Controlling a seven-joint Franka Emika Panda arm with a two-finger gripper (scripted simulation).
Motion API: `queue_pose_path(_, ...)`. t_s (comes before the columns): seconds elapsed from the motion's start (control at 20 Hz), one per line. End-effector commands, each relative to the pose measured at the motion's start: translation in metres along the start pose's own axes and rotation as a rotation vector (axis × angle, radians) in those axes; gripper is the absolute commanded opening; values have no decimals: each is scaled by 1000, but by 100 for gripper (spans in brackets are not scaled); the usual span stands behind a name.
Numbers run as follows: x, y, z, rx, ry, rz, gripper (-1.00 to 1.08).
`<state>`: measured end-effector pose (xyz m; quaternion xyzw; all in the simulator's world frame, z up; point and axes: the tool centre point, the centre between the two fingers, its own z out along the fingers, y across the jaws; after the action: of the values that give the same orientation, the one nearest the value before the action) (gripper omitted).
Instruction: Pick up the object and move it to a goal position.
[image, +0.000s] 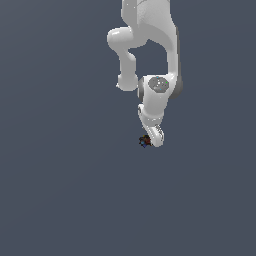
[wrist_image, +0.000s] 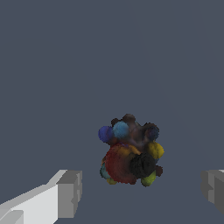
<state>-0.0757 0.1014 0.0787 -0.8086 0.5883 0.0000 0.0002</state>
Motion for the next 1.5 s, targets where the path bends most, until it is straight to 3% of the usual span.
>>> queue_pose_path(0.0,0,0,4,-1,0,1,100)
queue_pose_path(0.7,0,1,49,-1,0,4,100)
queue_pose_path(0.75,0,1,49,-1,0,4,-100)
queue_pose_path(1.45,4,-5,41,10,1,8,-100)
